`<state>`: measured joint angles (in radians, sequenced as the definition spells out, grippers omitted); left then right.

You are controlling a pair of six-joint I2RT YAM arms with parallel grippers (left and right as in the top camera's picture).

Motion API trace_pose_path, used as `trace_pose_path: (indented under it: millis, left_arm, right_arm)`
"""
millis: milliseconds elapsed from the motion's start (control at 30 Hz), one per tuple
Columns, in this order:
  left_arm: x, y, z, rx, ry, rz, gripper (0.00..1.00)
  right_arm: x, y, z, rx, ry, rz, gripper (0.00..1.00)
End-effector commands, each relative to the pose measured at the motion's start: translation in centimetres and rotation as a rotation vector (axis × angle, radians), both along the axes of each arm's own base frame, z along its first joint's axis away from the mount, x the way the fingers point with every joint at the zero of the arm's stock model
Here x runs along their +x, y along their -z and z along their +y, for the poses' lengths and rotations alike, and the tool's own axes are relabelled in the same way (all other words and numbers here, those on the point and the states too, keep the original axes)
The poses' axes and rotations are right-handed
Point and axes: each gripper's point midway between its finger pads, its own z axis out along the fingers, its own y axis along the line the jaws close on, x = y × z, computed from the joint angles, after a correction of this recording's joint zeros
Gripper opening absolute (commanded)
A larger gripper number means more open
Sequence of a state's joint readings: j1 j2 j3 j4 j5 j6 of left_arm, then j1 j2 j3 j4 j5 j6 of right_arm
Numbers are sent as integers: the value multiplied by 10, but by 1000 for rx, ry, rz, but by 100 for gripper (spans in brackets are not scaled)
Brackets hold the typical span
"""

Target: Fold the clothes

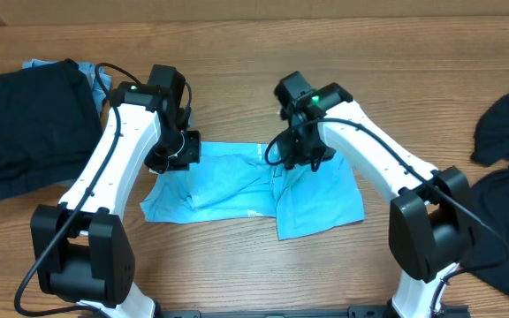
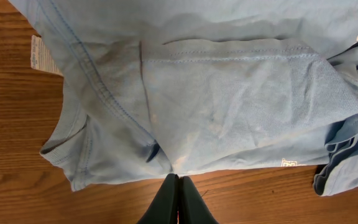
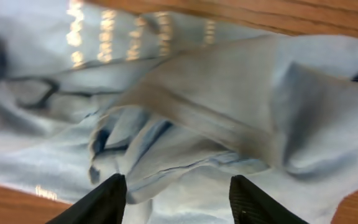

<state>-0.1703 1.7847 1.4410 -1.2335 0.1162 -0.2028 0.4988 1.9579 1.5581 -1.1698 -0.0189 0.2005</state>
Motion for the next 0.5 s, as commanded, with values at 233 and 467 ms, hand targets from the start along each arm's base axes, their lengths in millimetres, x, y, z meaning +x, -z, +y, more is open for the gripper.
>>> trace_pose_path:
  millis: [233, 467]
  left_arm:
    - [6, -13, -1, -12, 21, -47, 4]
    - [7, -13, -1, -13, 21, -51, 4]
  right_arm:
    - [34, 40, -18, 0, 162, 8, 58]
    - [34, 40, -11, 34, 133, 13, 4]
